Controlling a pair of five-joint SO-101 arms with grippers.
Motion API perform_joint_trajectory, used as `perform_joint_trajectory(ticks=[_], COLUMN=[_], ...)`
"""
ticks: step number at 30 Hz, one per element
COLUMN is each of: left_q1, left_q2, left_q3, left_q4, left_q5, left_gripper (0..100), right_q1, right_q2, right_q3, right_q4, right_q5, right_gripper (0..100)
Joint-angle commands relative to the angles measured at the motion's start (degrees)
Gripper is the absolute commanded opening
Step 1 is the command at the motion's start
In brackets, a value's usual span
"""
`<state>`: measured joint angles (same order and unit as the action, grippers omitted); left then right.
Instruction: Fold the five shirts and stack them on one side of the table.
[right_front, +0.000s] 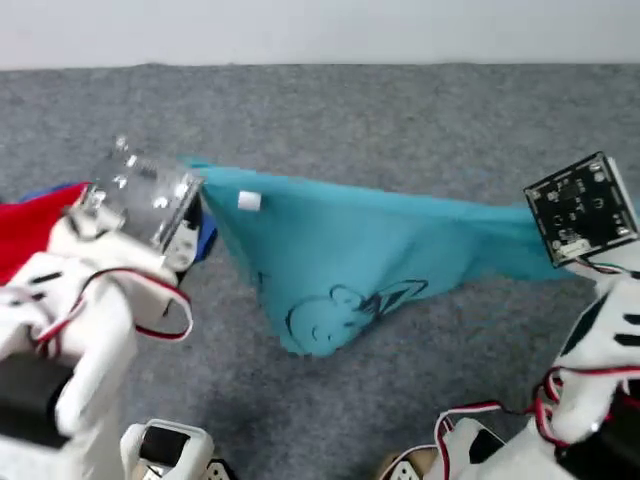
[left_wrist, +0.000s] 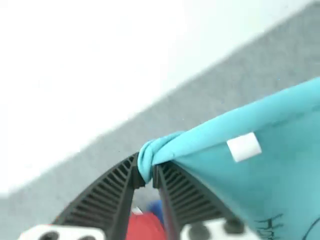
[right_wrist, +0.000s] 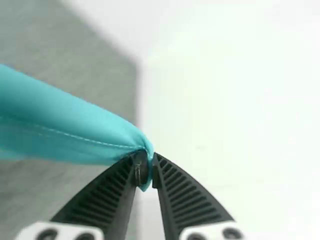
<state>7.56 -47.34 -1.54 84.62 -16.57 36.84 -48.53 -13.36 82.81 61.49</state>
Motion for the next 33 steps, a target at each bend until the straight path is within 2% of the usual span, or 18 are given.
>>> perform_joint_trajectory(ticks=[1, 7, 12, 20, 25, 33], left_q1=[-1.14, -1.14, -1.14, -1.05, -0.97, -0.97], left_q2=[-1.14, -1.14, -1.23, -1.23, -1.23, -1.23], left_q3=[-5.49, -8.04, -7.78, -10.15, -15.52, -26.15], left_q4=[-2.81, -2.55, -2.37, -1.32, -0.35, 10.37], left_q5=[-4.84, -14.07, -20.66, -22.51, -22.51, -22.68], left_gripper=[1, 1, 1, 1, 1, 1], right_q1=[0.31, 0.31, 0.22, -2.24, 0.75, 5.05], right_q2=[0.31, 0.31, 0.31, 0.22, -1.45, -7.16], right_q3=[-5.54, -7.12, -7.12, -7.12, -7.3, -7.12], right_q4=[-8.75, -22.99, -28.0, -24.57, -21.32, -21.23], right_q5=[-0.62, -0.62, -0.53, -0.18, -0.18, -0.26], right_gripper=[0.9, 0.9, 0.9, 0.9, 0.9, 0.9])
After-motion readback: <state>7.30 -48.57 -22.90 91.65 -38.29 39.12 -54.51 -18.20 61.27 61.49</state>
